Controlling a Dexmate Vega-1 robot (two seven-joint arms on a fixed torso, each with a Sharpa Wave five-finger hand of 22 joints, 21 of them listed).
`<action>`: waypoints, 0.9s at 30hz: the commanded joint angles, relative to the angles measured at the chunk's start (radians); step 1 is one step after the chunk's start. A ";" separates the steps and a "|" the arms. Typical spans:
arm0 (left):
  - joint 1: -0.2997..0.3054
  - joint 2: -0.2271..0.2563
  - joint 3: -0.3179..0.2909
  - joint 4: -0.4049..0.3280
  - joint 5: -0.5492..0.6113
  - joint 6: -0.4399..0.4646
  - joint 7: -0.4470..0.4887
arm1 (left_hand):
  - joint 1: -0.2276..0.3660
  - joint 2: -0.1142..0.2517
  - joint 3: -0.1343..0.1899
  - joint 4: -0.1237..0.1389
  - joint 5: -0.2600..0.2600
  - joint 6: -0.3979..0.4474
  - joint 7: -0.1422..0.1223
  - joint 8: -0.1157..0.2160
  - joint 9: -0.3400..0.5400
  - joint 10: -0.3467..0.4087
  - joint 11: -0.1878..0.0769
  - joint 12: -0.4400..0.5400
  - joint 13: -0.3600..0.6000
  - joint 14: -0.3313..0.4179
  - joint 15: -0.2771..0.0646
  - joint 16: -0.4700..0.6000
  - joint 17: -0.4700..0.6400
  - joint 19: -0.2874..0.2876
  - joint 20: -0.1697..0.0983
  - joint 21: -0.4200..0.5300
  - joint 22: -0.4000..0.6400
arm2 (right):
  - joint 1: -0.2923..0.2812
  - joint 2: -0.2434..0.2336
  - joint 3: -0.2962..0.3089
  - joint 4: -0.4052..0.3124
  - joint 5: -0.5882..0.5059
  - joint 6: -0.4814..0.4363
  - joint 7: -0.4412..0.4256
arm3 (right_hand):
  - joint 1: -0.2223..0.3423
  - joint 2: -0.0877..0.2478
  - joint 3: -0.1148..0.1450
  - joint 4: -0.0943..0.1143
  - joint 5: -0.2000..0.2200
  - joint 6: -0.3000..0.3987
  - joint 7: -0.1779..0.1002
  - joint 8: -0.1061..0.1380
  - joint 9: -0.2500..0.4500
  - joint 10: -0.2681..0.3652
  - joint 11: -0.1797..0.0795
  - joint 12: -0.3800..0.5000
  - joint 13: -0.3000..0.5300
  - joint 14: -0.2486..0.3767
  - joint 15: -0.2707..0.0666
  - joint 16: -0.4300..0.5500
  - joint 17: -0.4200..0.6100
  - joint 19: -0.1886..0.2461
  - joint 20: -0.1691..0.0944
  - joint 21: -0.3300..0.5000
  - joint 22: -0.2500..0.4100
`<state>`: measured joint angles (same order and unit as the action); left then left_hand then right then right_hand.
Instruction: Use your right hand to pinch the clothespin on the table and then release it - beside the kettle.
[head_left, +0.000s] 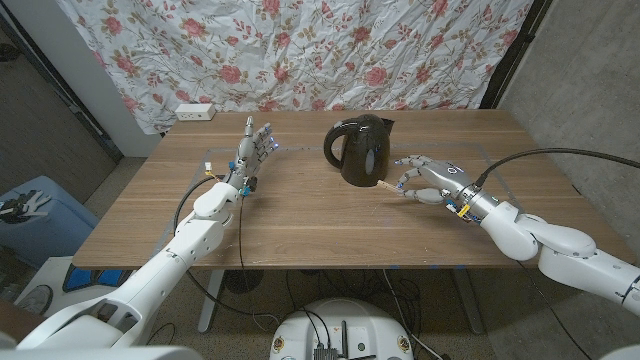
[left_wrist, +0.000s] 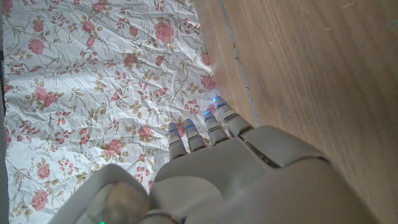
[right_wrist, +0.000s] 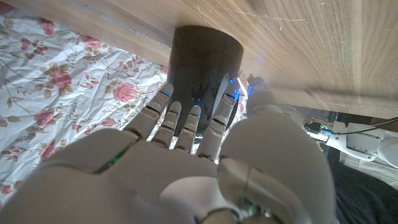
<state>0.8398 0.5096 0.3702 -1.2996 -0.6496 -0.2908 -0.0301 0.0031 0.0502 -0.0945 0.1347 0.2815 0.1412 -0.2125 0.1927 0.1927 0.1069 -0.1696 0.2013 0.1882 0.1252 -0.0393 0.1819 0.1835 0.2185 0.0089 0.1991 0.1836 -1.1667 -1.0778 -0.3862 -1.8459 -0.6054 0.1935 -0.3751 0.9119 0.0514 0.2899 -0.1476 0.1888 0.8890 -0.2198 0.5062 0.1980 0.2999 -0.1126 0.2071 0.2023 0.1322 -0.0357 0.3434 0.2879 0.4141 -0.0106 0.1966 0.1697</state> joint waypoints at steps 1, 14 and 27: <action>0.000 0.000 0.000 0.000 0.000 0.001 0.000 | 0.001 0.011 0.001 0.006 0.008 0.000 -0.009 0.006 0.005 0.003 -0.007 0.006 0.002 0.009 -0.006 0.008 0.004 0.009 -0.001 0.008 0.002 | 0.027 -0.018 -0.021 0.010 -0.073 0.007 -0.006 | -0.007 0.002 -0.006 -0.002 0.003 0.002 -0.004 -0.001 0.004 0.001 -0.001 0.000 0.005 0.004 -0.054 -0.006 -0.001 0.004 -0.001 -0.001 0.003; 0.000 0.000 0.000 0.000 0.000 0.001 0.000 | 0.001 0.011 0.001 0.006 0.008 0.000 -0.009 0.006 0.005 0.001 -0.006 0.006 0.002 0.009 -0.007 0.008 0.004 0.008 0.000 0.007 0.002 | 0.051 -0.032 -0.043 0.012 -0.131 -0.002 -0.002 | -0.009 0.002 -0.010 -0.002 0.003 0.004 -0.003 -0.002 0.008 0.003 0.000 0.002 0.005 0.005 -0.053 -0.007 -0.001 0.007 -0.003 0.000 0.003; 0.000 0.000 0.000 0.000 0.000 0.001 0.000 | 0.001 0.011 0.001 0.006 0.008 0.000 -0.009 0.006 0.005 0.003 -0.008 0.006 0.002 0.008 -0.009 0.008 0.004 0.008 0.000 0.007 0.002 | 0.094 -0.032 -0.091 0.040 -0.220 0.017 -0.022 | -0.008 0.004 -0.011 -0.003 0.003 0.006 -0.004 -0.002 0.011 0.003 -0.002 0.002 0.005 0.006 -0.057 -0.007 -0.001 0.009 -0.006 0.001 0.003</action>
<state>0.8397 0.5097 0.3702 -1.2995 -0.6499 -0.2907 -0.0300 0.0031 0.0502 -0.0945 0.1347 0.2815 0.1412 -0.2125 0.1927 0.1927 0.1069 -0.1696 0.2013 0.1882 0.1252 -0.0393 0.1819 0.1835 0.2185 0.0089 0.1992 0.1836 -1.1036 -1.1090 -0.4427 -1.8246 -0.7569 0.1993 -0.3799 0.9065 0.0568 0.2815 -0.1475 0.1888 0.8891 -0.2198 0.5061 0.2069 0.2999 -0.1126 0.2072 0.2022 0.1322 -0.0357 0.3363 0.2830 0.4141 -0.0107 0.1966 0.1697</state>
